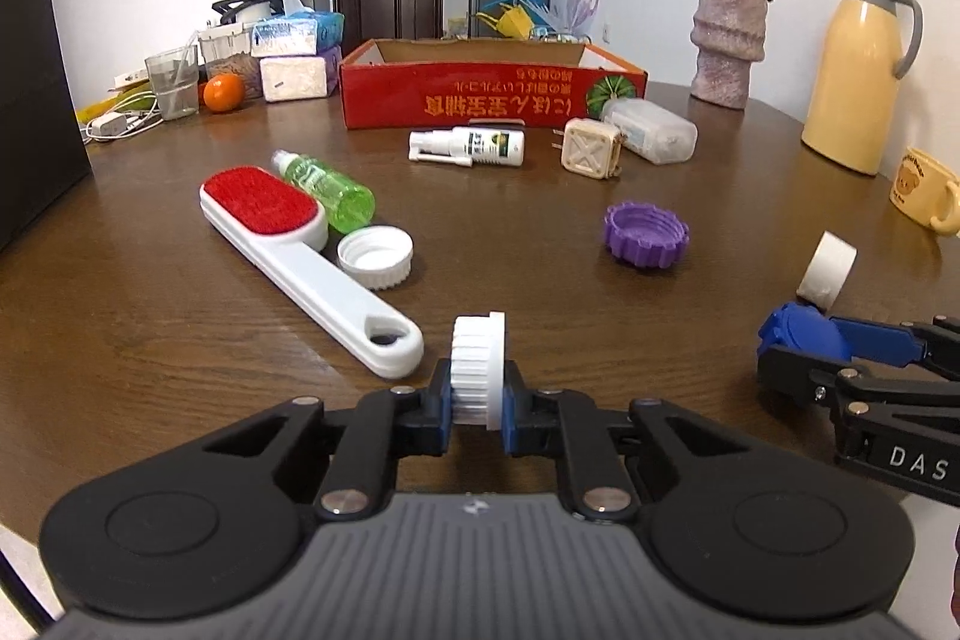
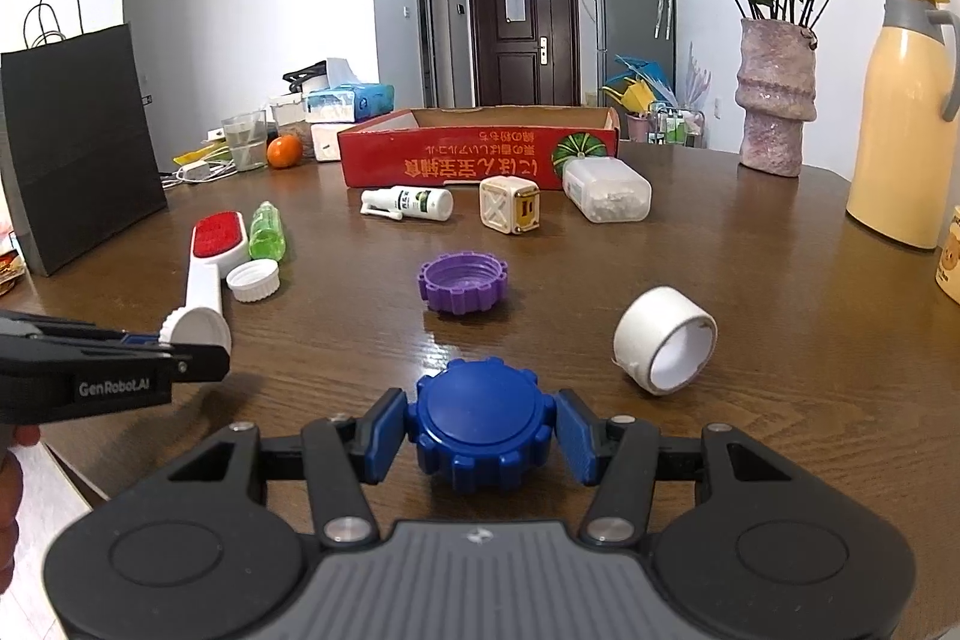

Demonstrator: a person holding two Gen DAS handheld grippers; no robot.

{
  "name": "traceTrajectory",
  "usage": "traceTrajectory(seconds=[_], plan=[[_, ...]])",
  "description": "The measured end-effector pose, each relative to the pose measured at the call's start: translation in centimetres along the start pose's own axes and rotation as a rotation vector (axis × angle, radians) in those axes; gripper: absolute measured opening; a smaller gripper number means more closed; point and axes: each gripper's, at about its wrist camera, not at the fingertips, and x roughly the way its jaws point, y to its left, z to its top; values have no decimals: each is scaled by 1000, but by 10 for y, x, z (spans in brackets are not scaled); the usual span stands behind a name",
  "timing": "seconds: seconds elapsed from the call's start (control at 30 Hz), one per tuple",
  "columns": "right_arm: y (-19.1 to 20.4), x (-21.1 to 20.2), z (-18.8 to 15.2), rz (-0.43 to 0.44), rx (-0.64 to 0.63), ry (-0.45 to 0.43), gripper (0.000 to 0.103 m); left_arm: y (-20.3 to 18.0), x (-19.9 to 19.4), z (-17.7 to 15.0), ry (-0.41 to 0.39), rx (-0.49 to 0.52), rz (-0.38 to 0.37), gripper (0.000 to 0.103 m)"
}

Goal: Organize rigid objects
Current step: 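Carry the white cap with the left gripper while the right gripper carries the blue cap into the cardboard box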

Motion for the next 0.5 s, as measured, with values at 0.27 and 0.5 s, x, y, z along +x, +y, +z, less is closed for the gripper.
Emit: traceTrajectory(seconds=[0.27,0.5], plan=[[5,4,19,-13,-6,-29,53,11,-1,18,-30,-25,-10,16],[7,12,38,-23,3,-51,53,18,1,39,-63,-28,-13,16]])
